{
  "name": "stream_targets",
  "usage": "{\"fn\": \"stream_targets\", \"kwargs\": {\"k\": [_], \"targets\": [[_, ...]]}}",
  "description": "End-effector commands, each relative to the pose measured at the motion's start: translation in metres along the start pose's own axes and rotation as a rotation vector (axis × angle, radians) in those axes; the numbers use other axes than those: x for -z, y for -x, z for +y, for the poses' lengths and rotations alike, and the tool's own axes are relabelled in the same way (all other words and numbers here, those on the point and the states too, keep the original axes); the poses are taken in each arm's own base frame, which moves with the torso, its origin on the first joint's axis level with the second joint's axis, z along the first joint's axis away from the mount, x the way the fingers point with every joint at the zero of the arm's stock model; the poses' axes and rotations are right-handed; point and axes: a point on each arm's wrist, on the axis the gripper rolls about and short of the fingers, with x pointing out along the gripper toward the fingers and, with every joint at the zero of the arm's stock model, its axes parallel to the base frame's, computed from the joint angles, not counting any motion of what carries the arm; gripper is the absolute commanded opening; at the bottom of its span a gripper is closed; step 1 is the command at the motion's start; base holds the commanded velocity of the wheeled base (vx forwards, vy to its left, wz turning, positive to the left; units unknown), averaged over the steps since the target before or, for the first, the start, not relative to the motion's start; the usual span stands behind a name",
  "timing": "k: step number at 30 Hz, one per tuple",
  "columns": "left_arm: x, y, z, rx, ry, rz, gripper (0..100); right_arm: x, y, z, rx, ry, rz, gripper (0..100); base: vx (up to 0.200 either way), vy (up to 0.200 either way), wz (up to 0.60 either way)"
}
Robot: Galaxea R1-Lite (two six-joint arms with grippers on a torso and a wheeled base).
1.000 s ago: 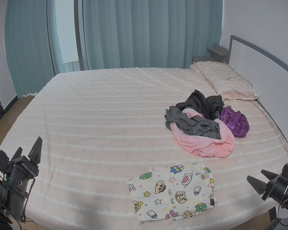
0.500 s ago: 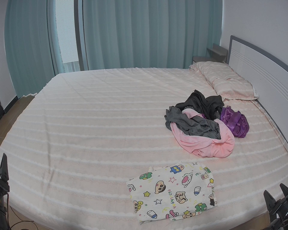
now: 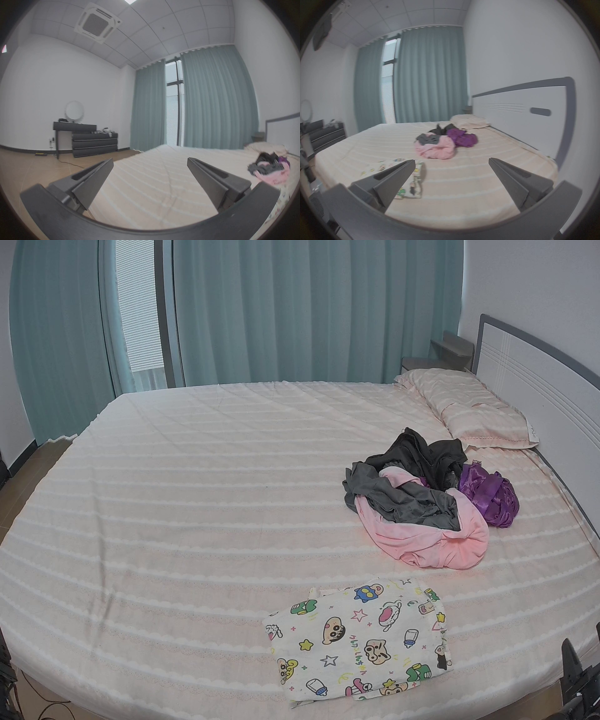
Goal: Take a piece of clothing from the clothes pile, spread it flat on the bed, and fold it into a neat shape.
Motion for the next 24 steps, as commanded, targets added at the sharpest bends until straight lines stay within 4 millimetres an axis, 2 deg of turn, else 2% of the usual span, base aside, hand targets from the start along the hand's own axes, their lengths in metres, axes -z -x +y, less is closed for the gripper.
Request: {"fn": "stream_targets", "kwargs": {"k": [1, 4, 13, 20, 24], "targets": [[0.0176, 0.0052, 0.0006, 0.113, -0.029, 0.070, 100, 0.0080, 0.0031, 0.0018, -0.150, 0.036, -0.058, 100, 0.000, 0.000, 0.00], [0.0270, 0.0065, -0.0006, 0.192, -0.071, 0.151, 100, 0.0080, 0.0031, 0.0019, -0.153, 0.038, -0.058, 100, 0.000, 0.000, 0.00], [0.0274, 0.0086, -0.0065, 0.475, -0.088, 0.153, 100, 0.0080, 0.0031, 0.0018, -0.156, 0.037, -0.058, 100, 0.000, 0.000, 0.00], [0.0276, 0.0091, -0.0074, 0.519, -0.100, 0.151, 100, 0.0079, 0.0031, 0.0018, -0.158, 0.033, -0.059, 100, 0.000, 0.000, 0.00], [0.0276, 0.0084, -0.0061, 0.456, -0.105, 0.151, 100, 0.0079, 0.0031, 0.0018, -0.156, 0.033, -0.059, 100, 0.000, 0.000, 0.00]]}}
